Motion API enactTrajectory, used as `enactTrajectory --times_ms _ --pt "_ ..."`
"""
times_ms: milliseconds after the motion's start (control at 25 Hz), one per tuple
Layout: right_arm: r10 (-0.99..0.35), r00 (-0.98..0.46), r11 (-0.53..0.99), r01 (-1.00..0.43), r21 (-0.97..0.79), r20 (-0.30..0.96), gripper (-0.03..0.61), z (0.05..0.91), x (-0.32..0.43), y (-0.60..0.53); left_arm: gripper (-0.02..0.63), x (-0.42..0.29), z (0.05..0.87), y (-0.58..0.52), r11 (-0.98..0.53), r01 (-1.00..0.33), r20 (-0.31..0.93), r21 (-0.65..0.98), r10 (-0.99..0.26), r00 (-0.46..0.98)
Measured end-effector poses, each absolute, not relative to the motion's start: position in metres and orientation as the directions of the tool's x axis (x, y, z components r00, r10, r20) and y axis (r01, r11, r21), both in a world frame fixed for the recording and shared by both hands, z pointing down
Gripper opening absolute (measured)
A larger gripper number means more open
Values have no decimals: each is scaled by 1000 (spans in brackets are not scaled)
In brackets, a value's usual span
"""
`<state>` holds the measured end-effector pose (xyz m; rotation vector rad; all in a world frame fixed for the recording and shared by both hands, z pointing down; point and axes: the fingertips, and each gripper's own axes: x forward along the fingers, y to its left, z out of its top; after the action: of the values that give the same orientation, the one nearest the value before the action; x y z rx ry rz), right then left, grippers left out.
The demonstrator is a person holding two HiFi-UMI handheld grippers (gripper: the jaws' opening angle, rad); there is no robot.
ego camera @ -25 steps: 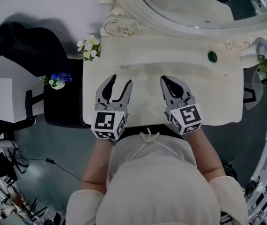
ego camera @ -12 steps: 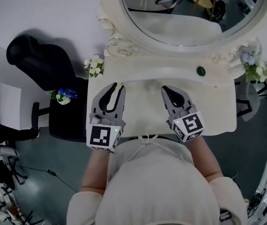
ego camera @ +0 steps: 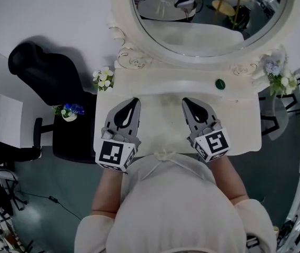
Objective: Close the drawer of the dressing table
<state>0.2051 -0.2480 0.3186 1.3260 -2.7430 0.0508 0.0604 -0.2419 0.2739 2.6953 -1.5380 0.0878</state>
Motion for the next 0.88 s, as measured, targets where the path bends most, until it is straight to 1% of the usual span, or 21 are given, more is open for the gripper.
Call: enactTrajectory --times_ms 320,680,880 --pt "-770 -632 636 -771 36 89 2 311 205 -245 18 64 276 -239 -525 -850 64 45 -848 527" --pt "-758 -647 651 -758 34 85 0 310 204 -241 18 60 276 -236 -520 -853 57 53 -851 522" --pt "-773 -629 632 -774 28 79 0 307 205 -242 18 59 277 -236 -515 -855 62 59 -853 518"
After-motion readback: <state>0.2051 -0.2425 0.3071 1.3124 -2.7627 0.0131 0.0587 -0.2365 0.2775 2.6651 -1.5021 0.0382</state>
